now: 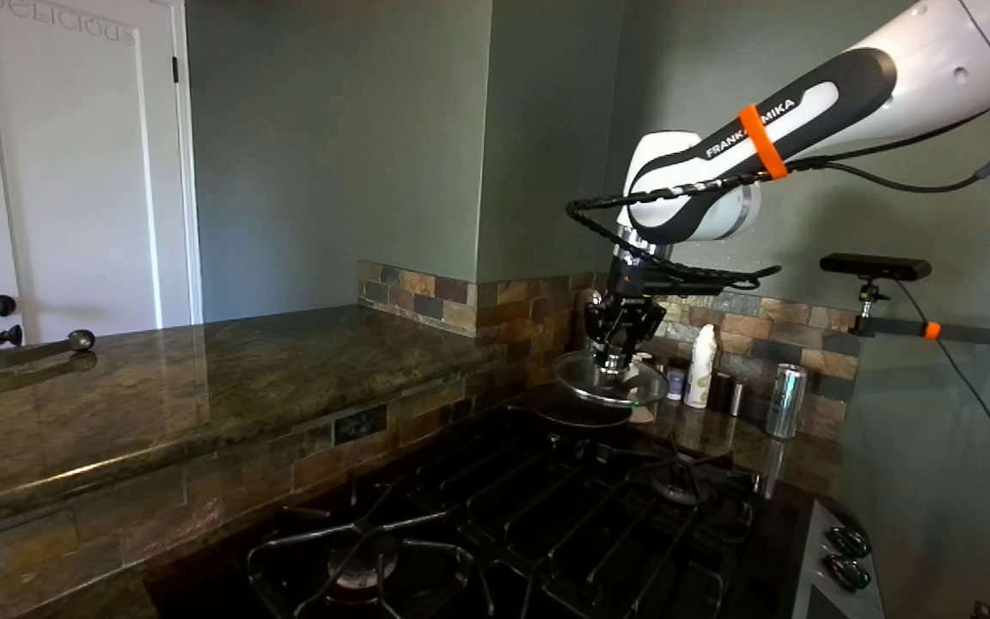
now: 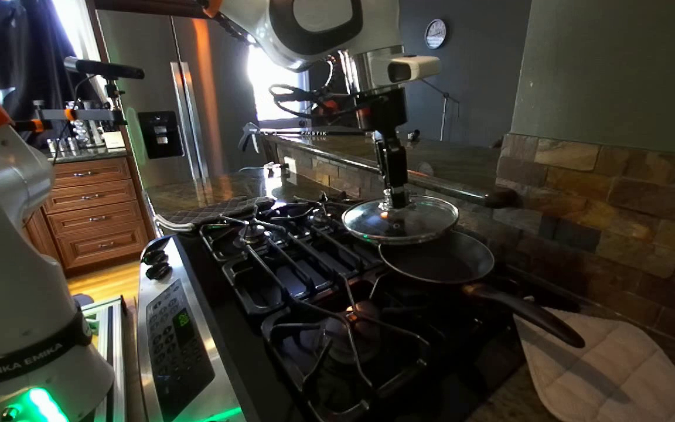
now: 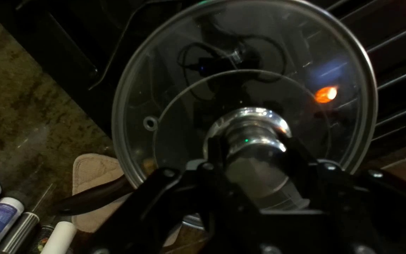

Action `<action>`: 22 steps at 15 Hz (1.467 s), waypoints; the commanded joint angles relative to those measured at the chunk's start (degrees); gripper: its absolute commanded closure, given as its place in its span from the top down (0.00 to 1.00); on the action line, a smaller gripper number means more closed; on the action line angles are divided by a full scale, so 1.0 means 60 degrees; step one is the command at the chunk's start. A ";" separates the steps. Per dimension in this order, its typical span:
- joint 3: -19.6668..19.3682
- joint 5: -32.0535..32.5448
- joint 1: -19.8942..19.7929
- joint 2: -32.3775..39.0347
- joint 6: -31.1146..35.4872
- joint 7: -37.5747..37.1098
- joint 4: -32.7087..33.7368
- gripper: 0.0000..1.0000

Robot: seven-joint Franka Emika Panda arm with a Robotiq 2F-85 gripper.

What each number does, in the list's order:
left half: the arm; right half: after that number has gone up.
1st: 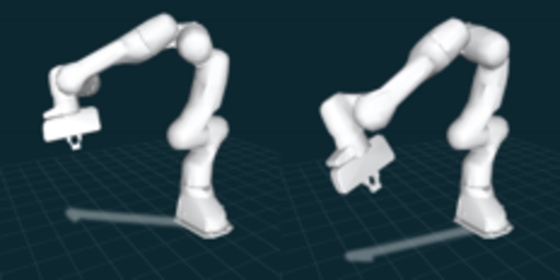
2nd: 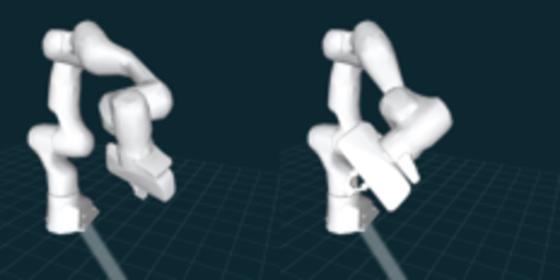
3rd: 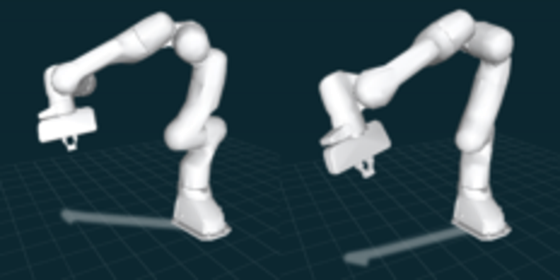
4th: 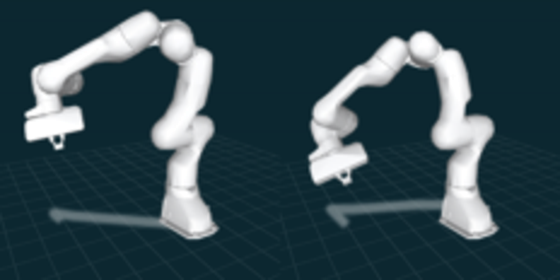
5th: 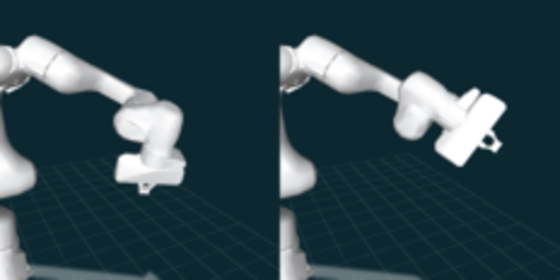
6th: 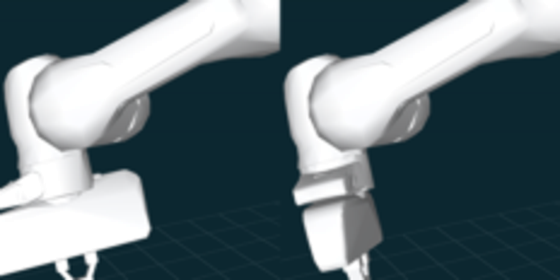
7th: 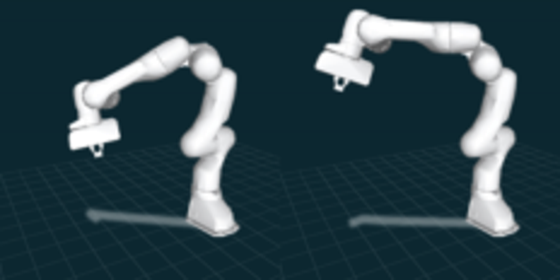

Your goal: Put the lid on the pan

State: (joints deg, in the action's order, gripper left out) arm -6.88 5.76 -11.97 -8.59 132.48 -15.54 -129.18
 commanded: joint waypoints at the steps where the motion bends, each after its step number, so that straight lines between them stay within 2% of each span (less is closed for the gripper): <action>1: -0.0138 -0.0211 0.0052 0.0929 -0.0011 -0.0349 0.1013 0.23; 9: -0.0298 -0.0998 0.0143 0.2042 0.0346 -0.0488 0.1802 0.23; 22: -0.0383 -0.1700 0.0125 0.2586 0.0757 -0.0390 0.1868 0.23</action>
State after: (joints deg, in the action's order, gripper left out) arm -8.34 -2.38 -11.90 6.25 135.87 -18.07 -118.59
